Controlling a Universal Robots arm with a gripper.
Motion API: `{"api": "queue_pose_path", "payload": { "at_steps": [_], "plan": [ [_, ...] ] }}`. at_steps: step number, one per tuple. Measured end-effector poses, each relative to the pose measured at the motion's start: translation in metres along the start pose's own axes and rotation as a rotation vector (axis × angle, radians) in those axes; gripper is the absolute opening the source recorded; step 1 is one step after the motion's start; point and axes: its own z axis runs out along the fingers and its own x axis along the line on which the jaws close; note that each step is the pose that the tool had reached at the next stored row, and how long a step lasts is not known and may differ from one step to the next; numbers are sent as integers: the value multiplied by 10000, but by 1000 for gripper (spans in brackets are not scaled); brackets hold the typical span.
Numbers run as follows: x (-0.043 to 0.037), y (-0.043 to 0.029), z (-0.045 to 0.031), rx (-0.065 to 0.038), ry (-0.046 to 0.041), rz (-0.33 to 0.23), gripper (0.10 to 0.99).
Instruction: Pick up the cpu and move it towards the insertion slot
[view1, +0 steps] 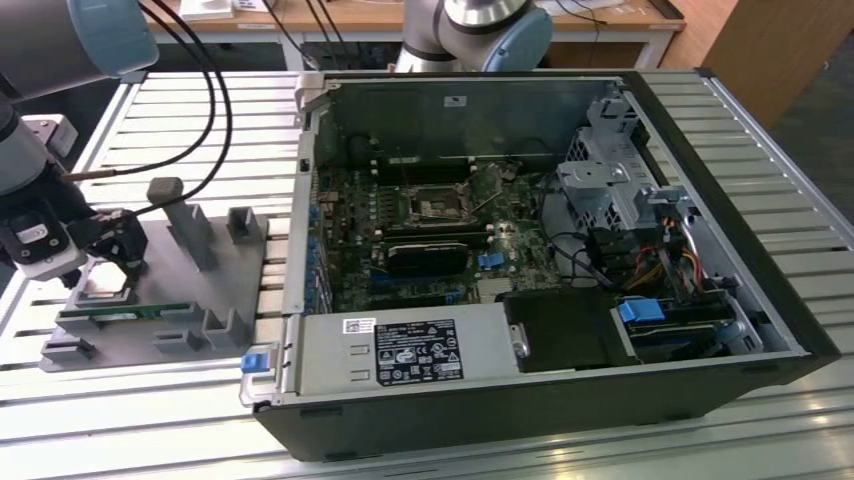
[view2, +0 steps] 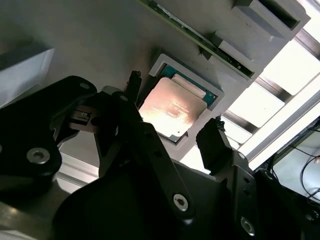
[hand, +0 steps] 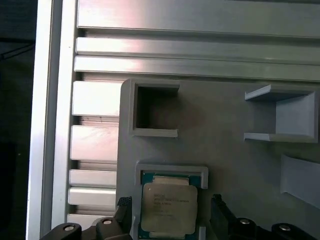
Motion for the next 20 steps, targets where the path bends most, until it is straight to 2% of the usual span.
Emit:
{"api": "queue_pose_path", "payload": {
  "at_steps": [7,9,10,20],
  "plan": [
    [3,5,31,0,0,57,725],
    [3,7,39,0,0,68,714],
    [3,9,42,1,0,72,643],
    [6,18,60,0,-2,102,627]
  ]
}}
